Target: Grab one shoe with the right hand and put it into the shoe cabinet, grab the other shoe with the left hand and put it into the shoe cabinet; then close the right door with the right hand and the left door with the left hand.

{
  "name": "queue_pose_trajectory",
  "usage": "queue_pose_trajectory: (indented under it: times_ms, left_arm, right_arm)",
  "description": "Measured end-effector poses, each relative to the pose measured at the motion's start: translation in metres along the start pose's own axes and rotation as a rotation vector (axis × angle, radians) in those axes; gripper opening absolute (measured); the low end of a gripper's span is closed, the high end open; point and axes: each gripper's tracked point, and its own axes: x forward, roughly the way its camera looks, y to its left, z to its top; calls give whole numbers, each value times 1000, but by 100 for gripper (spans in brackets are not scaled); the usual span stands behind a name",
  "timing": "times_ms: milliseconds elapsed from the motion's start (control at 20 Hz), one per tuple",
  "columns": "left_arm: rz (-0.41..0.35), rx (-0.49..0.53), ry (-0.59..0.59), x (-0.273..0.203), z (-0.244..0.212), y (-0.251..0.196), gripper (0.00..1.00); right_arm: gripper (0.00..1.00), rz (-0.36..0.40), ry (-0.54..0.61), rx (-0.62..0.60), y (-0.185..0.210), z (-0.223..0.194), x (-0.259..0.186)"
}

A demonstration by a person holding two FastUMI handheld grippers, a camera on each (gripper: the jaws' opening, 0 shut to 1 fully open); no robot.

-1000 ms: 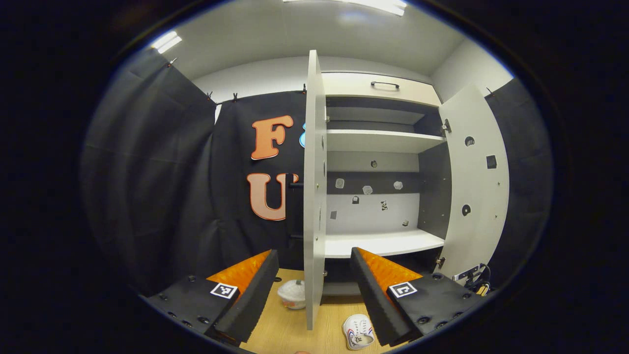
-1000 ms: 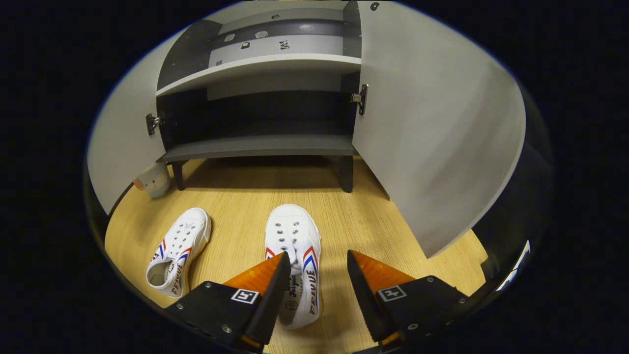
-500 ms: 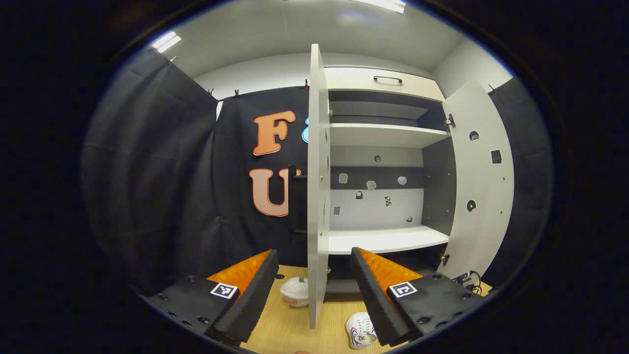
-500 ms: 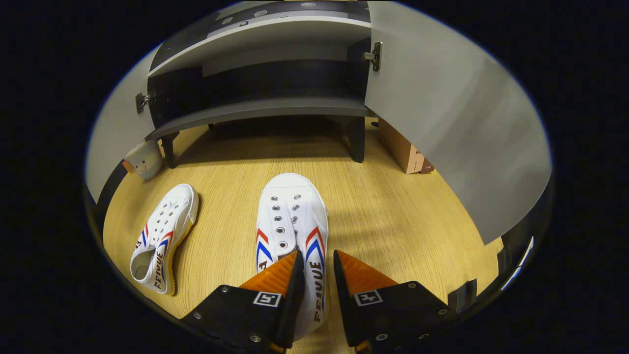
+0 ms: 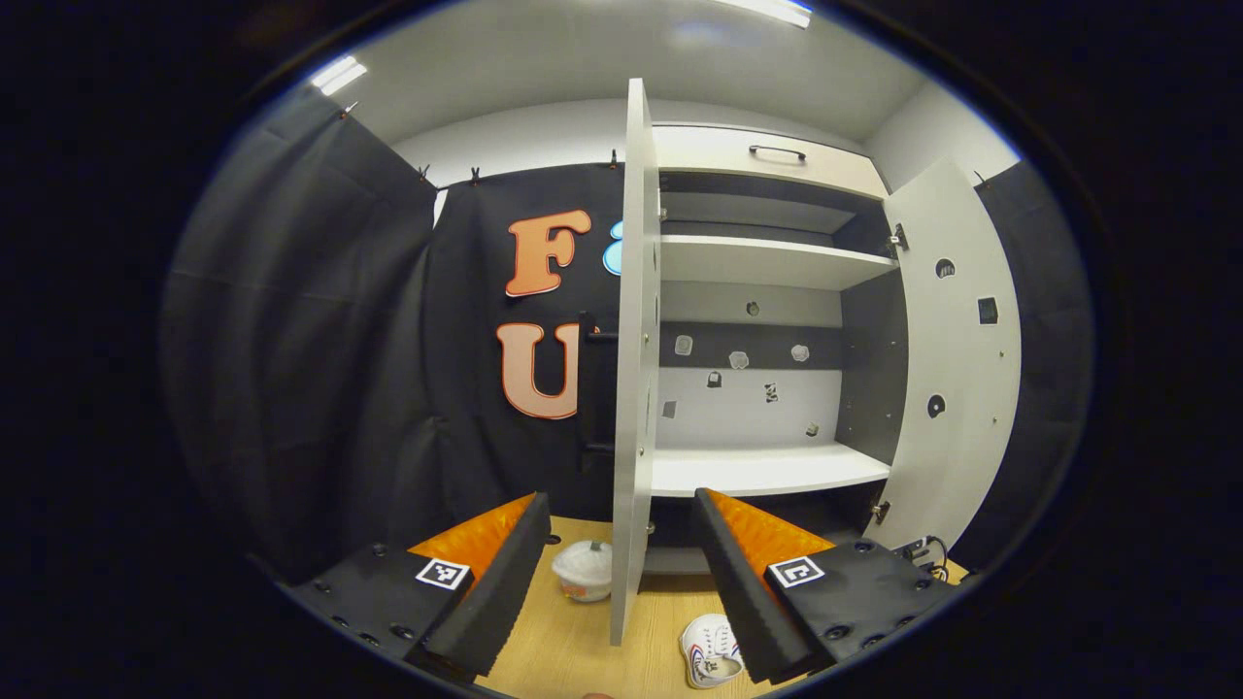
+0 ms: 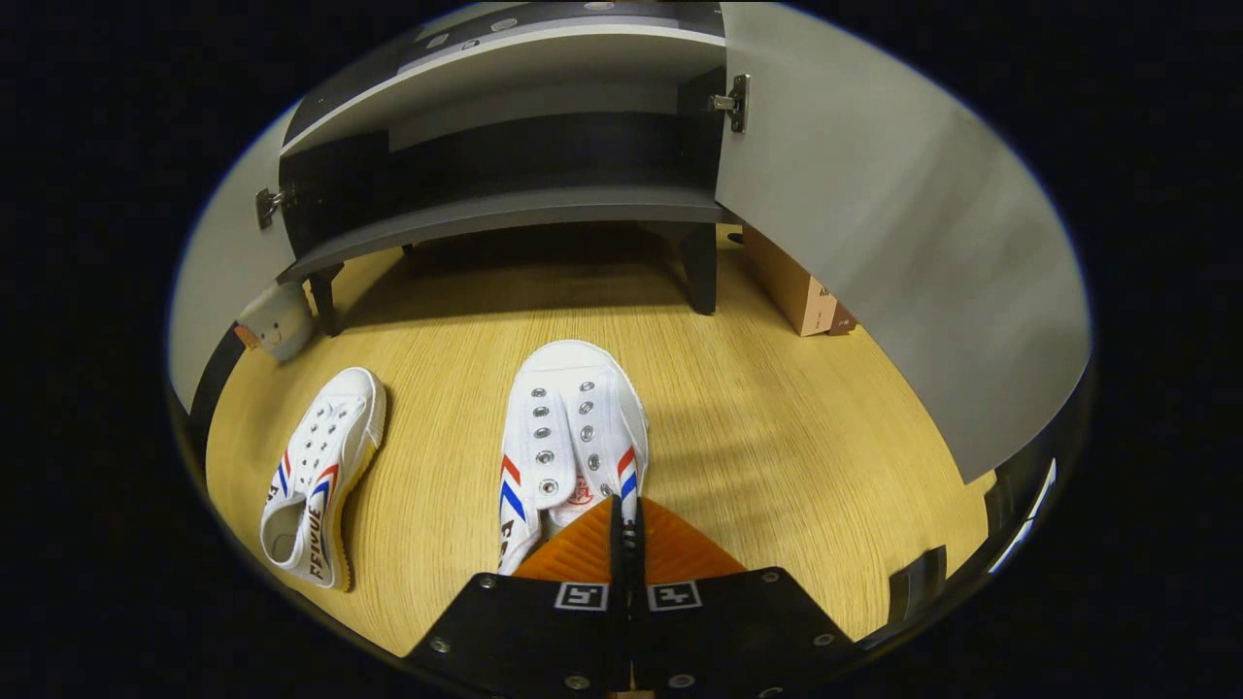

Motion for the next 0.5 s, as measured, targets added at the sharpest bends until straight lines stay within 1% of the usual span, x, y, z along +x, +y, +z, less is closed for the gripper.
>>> queue_pose_trajectory:
  times_ms: [150, 350, 400, 500]
  left_arm:
    - [-2, -1, -5, 0, 1, -1, 96]
    - [-12, 0, -13, 0, 1, -3, 96]
    - [-16, -8, -14, 0, 1, -3, 98]
    - [-23, -19, -12, 2, -1, -4, 96]
  right_arm:
    - [0, 1, -18, 4, 5, 13, -16]
    - [0, 32, -82, -20, 20, 43, -52]
    - [0, 40, -99, -23, 22, 54, -63]
    - [0, 63, -144, -32, 31, 81, -89]
